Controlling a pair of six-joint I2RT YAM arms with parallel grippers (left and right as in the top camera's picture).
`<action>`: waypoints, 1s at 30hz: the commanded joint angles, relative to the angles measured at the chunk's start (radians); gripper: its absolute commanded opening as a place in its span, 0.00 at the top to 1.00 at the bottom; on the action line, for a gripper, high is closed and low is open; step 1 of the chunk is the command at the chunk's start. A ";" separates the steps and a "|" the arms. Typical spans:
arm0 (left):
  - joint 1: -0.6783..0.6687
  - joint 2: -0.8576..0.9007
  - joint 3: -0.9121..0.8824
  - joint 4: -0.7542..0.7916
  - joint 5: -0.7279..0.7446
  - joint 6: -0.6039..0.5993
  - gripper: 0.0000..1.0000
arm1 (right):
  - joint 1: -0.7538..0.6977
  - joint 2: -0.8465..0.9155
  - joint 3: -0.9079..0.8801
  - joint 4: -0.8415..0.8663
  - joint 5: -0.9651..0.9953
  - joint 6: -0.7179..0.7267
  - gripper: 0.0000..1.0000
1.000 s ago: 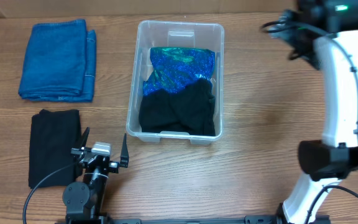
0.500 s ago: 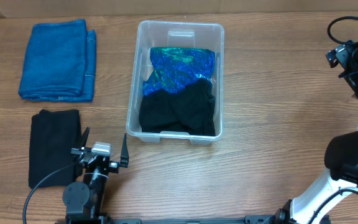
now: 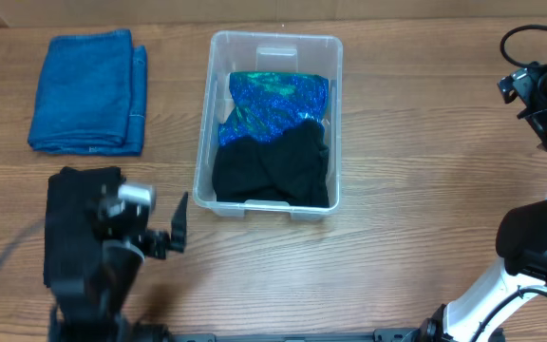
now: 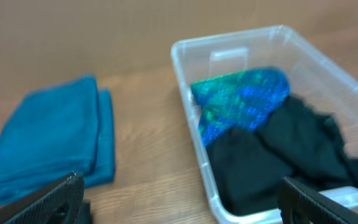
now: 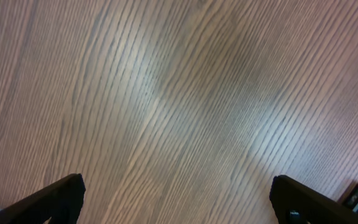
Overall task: Pack container
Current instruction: 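Reach the left gripper to the front-left black cloth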
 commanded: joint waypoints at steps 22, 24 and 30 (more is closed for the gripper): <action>0.592 1.075 0.419 -0.295 -0.272 -0.199 0.00 | 0.003 -0.026 -0.002 0.003 0.002 0.005 0.00; 0.593 1.122 0.419 -0.321 -0.274 -0.225 0.00 | 0.003 -0.026 -0.002 0.003 0.002 0.005 0.00; 0.594 1.225 0.417 -0.352 -0.357 -0.289 0.00 | 0.003 -0.026 -0.002 0.003 0.002 0.005 0.00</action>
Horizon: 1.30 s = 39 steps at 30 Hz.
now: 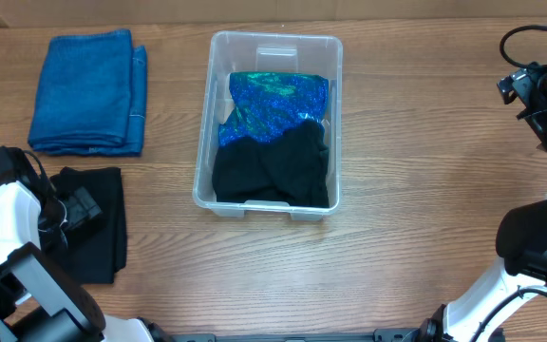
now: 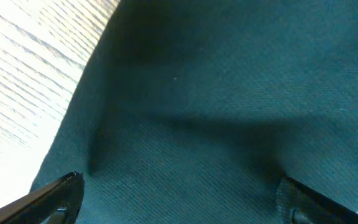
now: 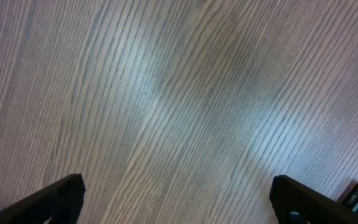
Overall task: Pack container
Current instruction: 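Reach the left gripper to the front-left black cloth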
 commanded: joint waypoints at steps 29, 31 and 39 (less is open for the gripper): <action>0.008 0.039 0.102 0.134 -0.065 0.111 0.52 | 0.003 -0.026 0.000 0.003 0.002 0.005 0.00; 0.010 0.039 0.178 0.092 -0.069 0.164 0.43 | 0.003 -0.026 0.000 0.003 0.002 0.005 0.00; 0.158 0.050 0.188 -0.003 -0.129 0.104 0.94 | 0.003 -0.026 0.000 0.003 0.002 0.005 0.00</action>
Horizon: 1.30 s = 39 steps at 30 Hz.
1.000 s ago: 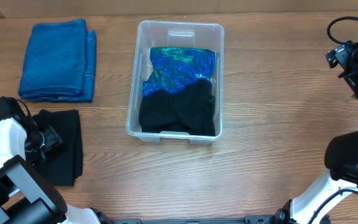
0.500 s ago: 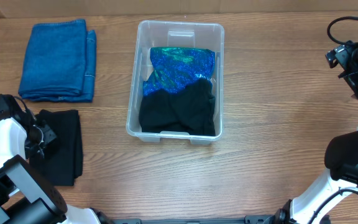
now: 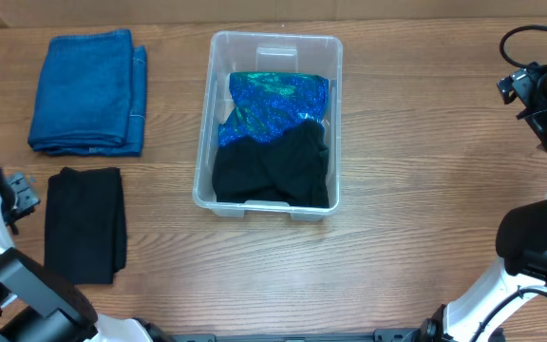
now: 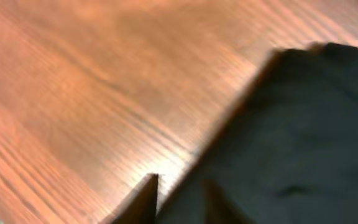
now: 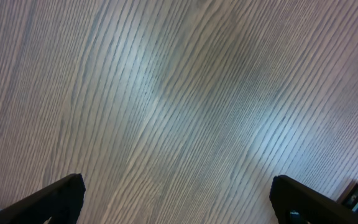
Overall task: Pack container
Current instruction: 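Reach the left gripper to the front-left black cloth, then grasp the black cloth with the left gripper and drag it right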
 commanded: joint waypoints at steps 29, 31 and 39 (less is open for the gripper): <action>-0.130 0.021 -0.322 0.153 0.534 -0.179 0.96 | 0.003 -0.026 0.000 0.003 0.002 0.005 0.00; -0.157 0.021 -0.319 0.171 0.596 -0.179 0.96 | 0.003 -0.026 0.000 0.003 0.002 0.005 0.00; -0.124 0.021 -0.292 0.225 0.655 -0.132 0.66 | 0.003 -0.026 0.000 0.003 0.002 0.004 0.00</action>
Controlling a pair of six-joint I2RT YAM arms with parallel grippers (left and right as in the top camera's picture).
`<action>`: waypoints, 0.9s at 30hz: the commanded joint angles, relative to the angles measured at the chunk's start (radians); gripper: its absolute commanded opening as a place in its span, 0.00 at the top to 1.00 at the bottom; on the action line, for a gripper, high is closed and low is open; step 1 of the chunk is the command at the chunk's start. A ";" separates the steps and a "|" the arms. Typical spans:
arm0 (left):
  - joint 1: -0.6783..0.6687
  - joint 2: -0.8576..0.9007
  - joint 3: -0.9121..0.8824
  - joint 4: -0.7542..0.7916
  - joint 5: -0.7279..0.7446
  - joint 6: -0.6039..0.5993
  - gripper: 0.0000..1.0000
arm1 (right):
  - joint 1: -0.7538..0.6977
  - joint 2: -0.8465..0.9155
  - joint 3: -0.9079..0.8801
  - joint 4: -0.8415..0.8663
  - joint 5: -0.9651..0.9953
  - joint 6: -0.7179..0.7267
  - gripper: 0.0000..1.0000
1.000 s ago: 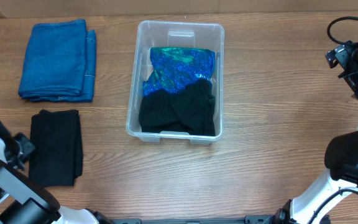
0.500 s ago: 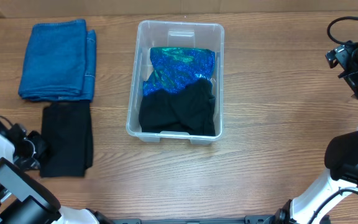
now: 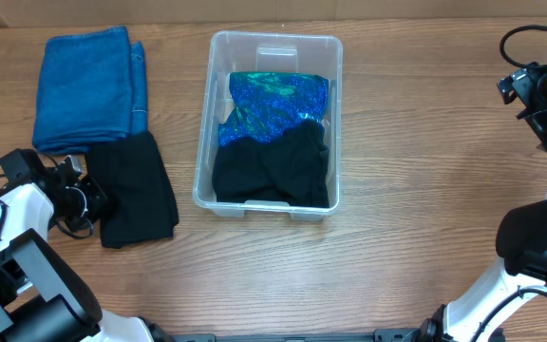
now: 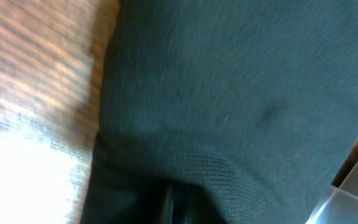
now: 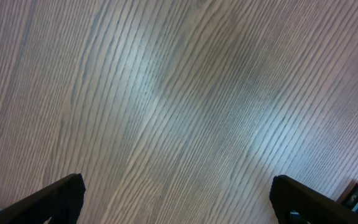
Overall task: Pack container
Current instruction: 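Grasp the black cloth with the left gripper and drag it right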
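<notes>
A clear plastic container (image 3: 202, 142) stands mid-table and holds a sparkly blue cloth (image 3: 275, 100) and a black cloth (image 3: 273, 166). A folded black cloth (image 3: 139, 185) lies tilted on the wood just left of the container, its top edge touching the blue towel. My left gripper (image 3: 91, 199) is at that cloth's left edge, shut on it. In the left wrist view the black cloth (image 4: 229, 93) fills the picture and bunches over the jaws, hiding the fingertips. My right gripper (image 5: 179, 193) hangs open over bare wood at the far right.
A folded blue towel (image 3: 88, 85) lies at the back left, just above the black cloth. A corner of the container shows at the right of the left wrist view. The right arm's base (image 3: 530, 242) and cables occupy the right edge.
The folded black cloth has gone from the front left to a spot up and to the right, tilted, beside the container. My left gripper has come in from the far left edge onto the cloth's left edge.
My left gripper was open, raised over the black cloth and facing the container. Then it was low over the cloth's left side, still open. Then it sat off the cloth at the table's left edge, fingers close together. Now it grips the cloth, which lies nearer the container. The right arm stayed still.
</notes>
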 commanded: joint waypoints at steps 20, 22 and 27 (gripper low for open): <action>0.059 0.108 0.082 -0.019 0.082 0.338 0.00 | 0.003 -0.026 0.001 0.003 0.002 0.005 0.00; 0.058 0.161 0.082 -0.010 0.169 0.338 0.00 | 0.003 -0.026 0.001 0.003 0.002 0.005 0.00; 0.058 0.191 0.082 0.007 0.207 0.338 0.00 | 0.003 -0.026 0.001 0.003 0.002 0.005 0.00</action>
